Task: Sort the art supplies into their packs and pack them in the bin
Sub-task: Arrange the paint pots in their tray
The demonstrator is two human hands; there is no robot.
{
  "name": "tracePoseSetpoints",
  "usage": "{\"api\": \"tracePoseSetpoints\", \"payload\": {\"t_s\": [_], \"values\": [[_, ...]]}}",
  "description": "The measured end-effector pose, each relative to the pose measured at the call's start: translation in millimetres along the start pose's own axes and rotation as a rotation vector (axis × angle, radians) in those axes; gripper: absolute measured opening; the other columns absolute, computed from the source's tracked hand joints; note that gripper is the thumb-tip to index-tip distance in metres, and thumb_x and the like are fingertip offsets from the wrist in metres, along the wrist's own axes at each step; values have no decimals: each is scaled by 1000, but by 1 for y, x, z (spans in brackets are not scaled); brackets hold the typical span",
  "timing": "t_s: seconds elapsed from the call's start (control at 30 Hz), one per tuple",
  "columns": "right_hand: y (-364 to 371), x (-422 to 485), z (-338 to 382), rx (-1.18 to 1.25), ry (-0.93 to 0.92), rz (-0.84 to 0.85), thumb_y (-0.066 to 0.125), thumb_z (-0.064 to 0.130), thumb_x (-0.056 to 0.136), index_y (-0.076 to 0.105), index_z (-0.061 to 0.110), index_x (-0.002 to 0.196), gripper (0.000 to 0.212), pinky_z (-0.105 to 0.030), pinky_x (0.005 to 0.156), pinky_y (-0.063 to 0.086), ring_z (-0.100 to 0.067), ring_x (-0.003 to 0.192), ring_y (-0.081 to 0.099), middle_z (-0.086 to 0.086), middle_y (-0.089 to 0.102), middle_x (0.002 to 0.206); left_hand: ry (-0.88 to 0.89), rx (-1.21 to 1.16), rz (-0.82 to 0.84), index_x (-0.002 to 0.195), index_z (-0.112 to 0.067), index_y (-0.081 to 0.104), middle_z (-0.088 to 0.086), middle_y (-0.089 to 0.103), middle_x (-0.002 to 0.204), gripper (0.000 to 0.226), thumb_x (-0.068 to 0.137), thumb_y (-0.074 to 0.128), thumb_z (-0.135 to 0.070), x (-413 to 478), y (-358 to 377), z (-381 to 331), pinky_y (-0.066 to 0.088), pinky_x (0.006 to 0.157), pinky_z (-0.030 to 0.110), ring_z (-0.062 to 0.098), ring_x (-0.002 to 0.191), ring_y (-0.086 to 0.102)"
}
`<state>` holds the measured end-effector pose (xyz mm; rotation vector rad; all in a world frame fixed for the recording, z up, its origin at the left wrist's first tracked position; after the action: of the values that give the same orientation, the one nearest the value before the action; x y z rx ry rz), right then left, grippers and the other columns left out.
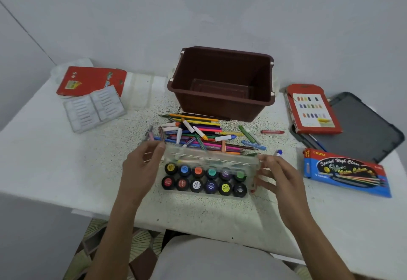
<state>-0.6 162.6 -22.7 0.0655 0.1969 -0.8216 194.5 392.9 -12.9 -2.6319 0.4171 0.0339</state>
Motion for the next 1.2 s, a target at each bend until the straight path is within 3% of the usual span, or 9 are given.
{"api": "tracePoseSetpoints", "payload": {"t_s": [0.17,0.3,0.37,0.53,0.77,0.87,1.0,1.1,1.2], "values": [[-1,-1,-16,-135,-98,32,60,14,95,68,10,84,15,-45,80,55,-30,85,64,-8,69,83,-23,40,-15,88,-19,67,-8,70,88,16,92,63,-33,-7,-1,11,42,70,15,3,85,64],[3,1,-27,-273,-182,45,68,4,88,69,16,84,13,-18,80,50,-9,90,62,-3,68,91,-13,92,37,97,-21,64,-7,67,103,9,89,69,-20,-9,7,27,43,71,10,-1,92,62],[6,1,-33,-349,-255,86,68,1,86,70,20,87,19,-16,81,51,-8,95,61,-2,64,97,0,131,70,106,-21,63,-2,60,114,19,89,67,-15,-9,12,33,43,71,8,-2,95,59],[9,0,-45,-543,-398,139,71,0,84,73,17,99,23,-17,82,51,-5,100,58,9,55,102,9,323,141,130,-21,56,4,47,128,43,90,62,-7,-14,18,43,47,81,25,13,100,55],[10,0,-50,-676,-430,143,69,5,86,73,10,108,23,-3,86,40,0,106,52,4,51,108,56,401,164,129,-22,55,5,53,125,38,92,60,-18,-15,22,49,51,87,44,21,105,56],[11,0,-51,-762,-462,168,69,6,86,71,8,112,25,-6,87,39,-10,105,53,3,49,111,71,440,151,124,-26,54,2,55,119,34,91,61,-21,-13,22,48,50,80,38,19,101,57],[12,-1,-57,-867,-540,196,71,7,85,69,6,115,31,-25,85,49,-17,108,52,-6,51,116,75,517,148,121,-26,53,2,53,119,33,89,63,-25,-11,25,45,46,75,34,23,104,55],[13,-3,-58,-874,-563,194,70,8,85,67,6,115,30,-30,83,52,-19,106,53,-7,50,116,121,653,124,132,-21,52,10,44,140,47,86,64,-16,-11,34,38,44,89,43,31,121,45],[13,-1,-58,-863,-556,200,70,8,85,67,8,115,30,-31,80,54,-18,105,53,-5,49,116,336,708,164,134,-19,53,12,40,147,52,84,64,-12,-15,56,26,38,103,48,33,132,38]]}}
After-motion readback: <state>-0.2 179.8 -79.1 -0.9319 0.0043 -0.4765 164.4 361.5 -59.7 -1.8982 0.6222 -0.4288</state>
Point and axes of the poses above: each hand's wrist, its own x-axis towards the middle knuckle, its own y-axis out of the palm, z = x × y, the point moved 3 cm from there along x, towards the middle knuckle
